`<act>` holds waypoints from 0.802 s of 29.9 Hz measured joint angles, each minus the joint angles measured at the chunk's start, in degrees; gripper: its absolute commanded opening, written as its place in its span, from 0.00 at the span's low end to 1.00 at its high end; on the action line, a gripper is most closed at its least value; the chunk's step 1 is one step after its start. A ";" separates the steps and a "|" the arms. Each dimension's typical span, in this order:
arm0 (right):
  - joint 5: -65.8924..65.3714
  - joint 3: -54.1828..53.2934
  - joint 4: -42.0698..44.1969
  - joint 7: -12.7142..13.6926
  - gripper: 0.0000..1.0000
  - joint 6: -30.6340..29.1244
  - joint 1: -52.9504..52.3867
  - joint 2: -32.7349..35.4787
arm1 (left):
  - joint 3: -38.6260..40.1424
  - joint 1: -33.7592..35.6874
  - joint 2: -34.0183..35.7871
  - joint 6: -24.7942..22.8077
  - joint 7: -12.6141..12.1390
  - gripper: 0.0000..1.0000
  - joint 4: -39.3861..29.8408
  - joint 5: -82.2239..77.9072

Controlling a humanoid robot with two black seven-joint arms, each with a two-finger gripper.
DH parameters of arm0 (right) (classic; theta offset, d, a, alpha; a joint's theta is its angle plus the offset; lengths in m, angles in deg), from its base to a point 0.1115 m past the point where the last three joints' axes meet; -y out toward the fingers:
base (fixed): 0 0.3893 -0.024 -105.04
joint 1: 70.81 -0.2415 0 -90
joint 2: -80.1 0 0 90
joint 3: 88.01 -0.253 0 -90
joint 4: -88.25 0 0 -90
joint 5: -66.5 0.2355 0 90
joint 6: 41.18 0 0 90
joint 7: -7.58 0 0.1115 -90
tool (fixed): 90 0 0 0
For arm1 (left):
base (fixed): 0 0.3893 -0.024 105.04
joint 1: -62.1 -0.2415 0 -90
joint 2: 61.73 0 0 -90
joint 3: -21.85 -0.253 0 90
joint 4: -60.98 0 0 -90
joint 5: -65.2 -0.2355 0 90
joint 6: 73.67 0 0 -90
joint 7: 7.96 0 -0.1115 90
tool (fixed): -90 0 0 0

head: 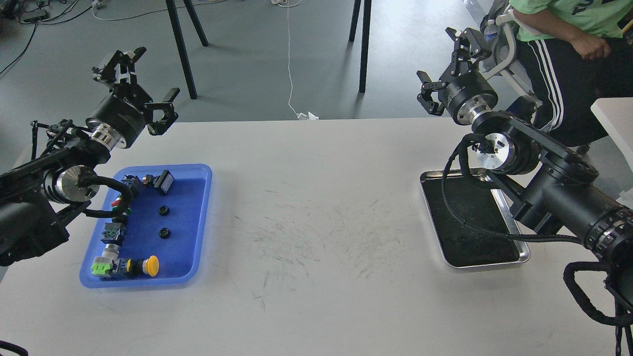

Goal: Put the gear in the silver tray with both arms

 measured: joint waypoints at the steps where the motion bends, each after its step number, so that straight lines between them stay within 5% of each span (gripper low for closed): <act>1: 0.05 0.00 0.00 0.02 0.99 0.07 0.06 0.00 | -0.02 0.02 0.00 0.00 0.00 0.99 0.00 0.00; 24: 0.14 -0.27 1.57 1.06 0.99 0.02 0.82 -1.90 | -0.15 -0.19 0.81 0.00 0.00 0.99 0.27 0.06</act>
